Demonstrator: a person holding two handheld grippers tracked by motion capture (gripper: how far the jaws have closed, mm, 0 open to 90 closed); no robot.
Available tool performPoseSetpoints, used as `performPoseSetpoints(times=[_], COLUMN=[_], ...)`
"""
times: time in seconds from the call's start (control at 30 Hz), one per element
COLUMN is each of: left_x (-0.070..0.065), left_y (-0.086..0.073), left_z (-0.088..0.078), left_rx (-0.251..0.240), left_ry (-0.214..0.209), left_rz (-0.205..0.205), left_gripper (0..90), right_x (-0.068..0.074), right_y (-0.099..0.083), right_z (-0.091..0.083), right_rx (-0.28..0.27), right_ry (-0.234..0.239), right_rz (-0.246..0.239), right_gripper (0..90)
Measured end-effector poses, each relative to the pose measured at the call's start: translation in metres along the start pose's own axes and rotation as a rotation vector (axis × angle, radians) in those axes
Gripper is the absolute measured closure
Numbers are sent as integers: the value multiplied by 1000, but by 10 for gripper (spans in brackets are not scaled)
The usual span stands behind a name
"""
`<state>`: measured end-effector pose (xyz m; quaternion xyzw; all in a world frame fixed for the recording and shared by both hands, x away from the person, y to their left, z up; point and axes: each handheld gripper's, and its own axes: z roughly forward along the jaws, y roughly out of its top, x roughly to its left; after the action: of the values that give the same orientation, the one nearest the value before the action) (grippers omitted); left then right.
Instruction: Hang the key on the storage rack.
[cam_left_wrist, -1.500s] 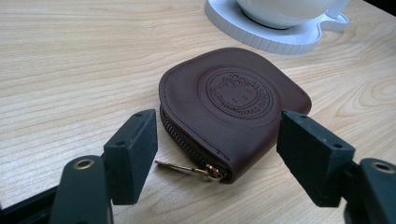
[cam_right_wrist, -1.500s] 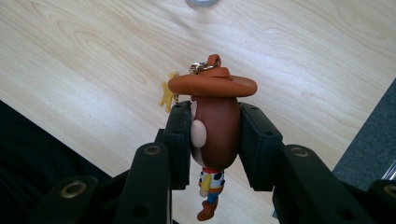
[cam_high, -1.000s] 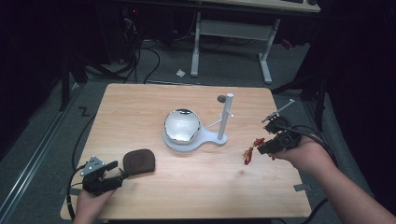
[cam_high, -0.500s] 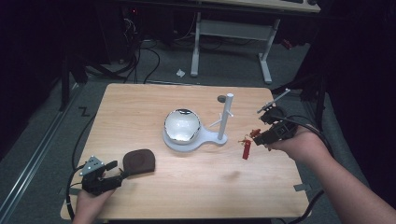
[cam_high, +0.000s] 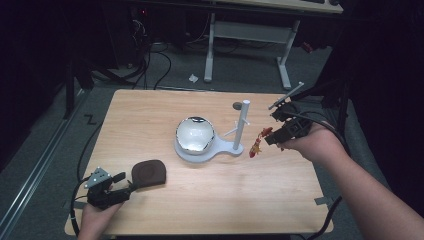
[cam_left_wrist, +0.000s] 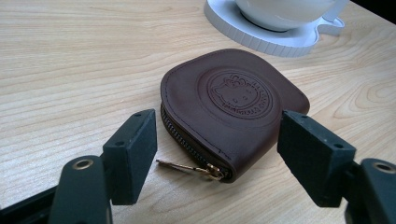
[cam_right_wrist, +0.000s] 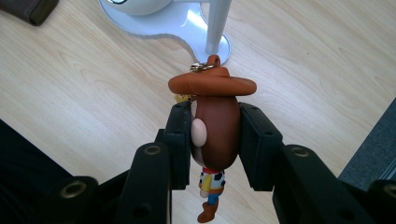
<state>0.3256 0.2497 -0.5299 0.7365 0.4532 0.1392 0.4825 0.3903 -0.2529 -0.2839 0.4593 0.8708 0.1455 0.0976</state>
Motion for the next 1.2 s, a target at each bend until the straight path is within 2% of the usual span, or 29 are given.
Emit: performPoseSetpoints(times=[0.47,0.9,1.03,1.07,1.13,1.2], left_x=[0,-1,-1,-1,-2,-1], left_y=[0,0,0,0,0,0], left_z=[-2,-1,-1,-1,-1,-1], left_rx=[-7,-3,-3,-3,-2,-1], left_ry=[-3,-5,-6,-7,-8,-8], left_rz=[-2,5,5,6,7,7], left_gripper=[290,291,291,291,291,291], right_x=[-2,2,2,3,0,-3], right_y=[21,41,44,44,44,42], right_z=[4,3,6,6,8,10], right_rx=[-8,-51,-53,-47,-51,-51], right_ry=[-5,3,-5,-7,-9,-13], right_rz=[0,-6,-10,3,-7,7], right_gripper=[671,671,671,671,671,671])
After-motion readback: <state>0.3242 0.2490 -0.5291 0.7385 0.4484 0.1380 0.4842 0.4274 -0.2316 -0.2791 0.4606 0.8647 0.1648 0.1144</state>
